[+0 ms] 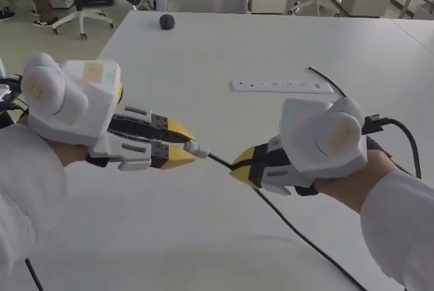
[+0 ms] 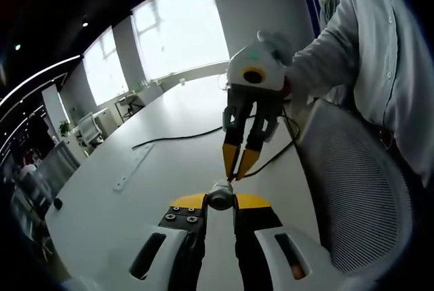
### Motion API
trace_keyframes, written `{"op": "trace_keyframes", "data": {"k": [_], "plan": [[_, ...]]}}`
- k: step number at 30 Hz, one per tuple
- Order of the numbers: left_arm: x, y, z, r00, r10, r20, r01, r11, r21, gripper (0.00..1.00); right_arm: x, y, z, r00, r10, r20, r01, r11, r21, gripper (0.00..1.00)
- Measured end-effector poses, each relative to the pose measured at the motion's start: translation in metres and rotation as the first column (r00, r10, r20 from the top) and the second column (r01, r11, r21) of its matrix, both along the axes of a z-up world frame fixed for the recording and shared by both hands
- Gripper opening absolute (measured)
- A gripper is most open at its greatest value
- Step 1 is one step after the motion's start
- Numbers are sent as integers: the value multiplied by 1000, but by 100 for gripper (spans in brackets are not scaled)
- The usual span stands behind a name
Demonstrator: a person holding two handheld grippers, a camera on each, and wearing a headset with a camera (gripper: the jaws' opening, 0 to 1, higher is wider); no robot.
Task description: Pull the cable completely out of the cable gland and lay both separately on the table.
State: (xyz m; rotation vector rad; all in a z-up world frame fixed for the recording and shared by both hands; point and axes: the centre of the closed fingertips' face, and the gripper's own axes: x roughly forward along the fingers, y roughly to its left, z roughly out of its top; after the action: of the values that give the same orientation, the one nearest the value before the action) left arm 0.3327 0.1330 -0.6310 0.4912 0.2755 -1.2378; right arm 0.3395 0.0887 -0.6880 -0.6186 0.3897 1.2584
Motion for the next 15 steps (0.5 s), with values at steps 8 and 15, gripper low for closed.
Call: {"op": "trace_keyframes", "data": {"k": [8,15], "plan": [[8,24,10,997,74,12,-73,996,-48,15,7,-3,-11,999,-22,-29,21,1000,-10,0],[4,25,5,997,82,8,-82,995,-56,15,19,-4,-11,997,-57,-59,58,998,10,0]]}}
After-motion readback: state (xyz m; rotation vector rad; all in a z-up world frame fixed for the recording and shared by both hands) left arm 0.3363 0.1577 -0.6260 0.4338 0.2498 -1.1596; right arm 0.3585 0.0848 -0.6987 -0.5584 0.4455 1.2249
